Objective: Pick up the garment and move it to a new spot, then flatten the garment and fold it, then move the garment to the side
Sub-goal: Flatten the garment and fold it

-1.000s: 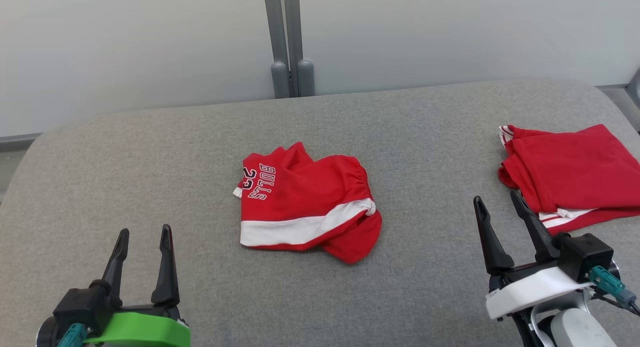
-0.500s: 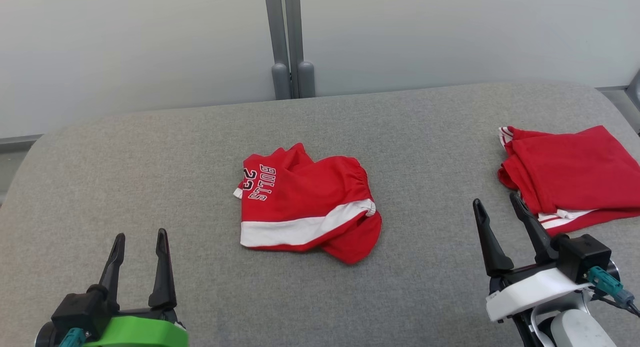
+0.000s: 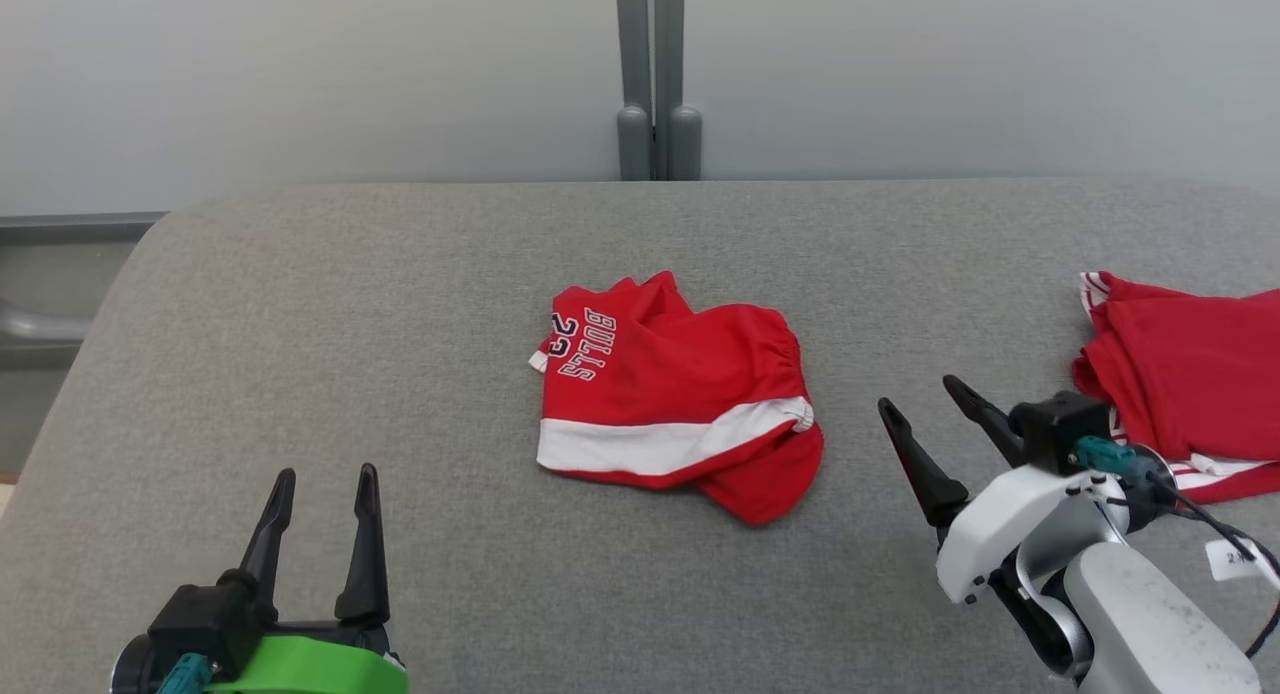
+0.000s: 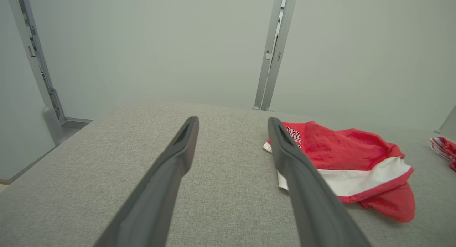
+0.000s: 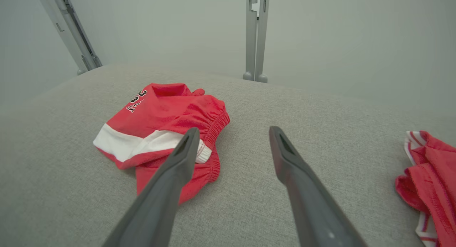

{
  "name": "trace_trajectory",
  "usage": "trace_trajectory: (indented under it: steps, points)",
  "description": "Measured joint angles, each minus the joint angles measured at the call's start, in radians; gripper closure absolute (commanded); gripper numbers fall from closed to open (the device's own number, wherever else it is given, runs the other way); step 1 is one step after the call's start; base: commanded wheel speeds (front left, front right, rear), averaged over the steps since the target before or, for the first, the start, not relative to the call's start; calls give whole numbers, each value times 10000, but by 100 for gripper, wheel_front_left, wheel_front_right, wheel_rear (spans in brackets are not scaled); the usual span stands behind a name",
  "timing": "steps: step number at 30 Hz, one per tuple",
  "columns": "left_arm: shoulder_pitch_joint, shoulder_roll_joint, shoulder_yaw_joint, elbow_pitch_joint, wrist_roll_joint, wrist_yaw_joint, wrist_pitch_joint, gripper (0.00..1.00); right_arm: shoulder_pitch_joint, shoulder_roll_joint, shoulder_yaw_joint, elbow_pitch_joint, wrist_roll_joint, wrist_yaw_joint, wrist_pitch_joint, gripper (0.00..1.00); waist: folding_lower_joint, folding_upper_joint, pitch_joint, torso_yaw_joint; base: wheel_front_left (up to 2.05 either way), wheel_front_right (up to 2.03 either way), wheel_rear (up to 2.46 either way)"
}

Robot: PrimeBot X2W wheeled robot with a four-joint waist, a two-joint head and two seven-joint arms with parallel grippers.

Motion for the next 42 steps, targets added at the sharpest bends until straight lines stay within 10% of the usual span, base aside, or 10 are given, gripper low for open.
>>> trace_trajectory:
  steps: [24,26,27,29,42]
  points:
    - [-592,-543,349,577,360,-529,0,0,-2508,-295,1645,3457,3452,-2,2573,0,0,0,816,2318,0,0,0]
    - [-617,-554,372,633,368,-541,0,0,-2616,-332,1747,3453,3599,-2,2303,25,0,0,837,2363,0,0,0]
    - [-621,-554,391,667,385,-545,0,0,-2638,-343,1839,3450,3620,-2,2127,62,0,0,819,2369,0,0,0]
    - [-619,-552,405,713,454,-571,0,0,-2644,-384,1975,3448,3622,-2,1791,100,0,0,756,2358,0,0,0]
    - [-311,-428,366,805,535,-581,31,0,-2797,-805,2422,2583,4184,-2,374,100,0,0,87,1618,0,0,0]
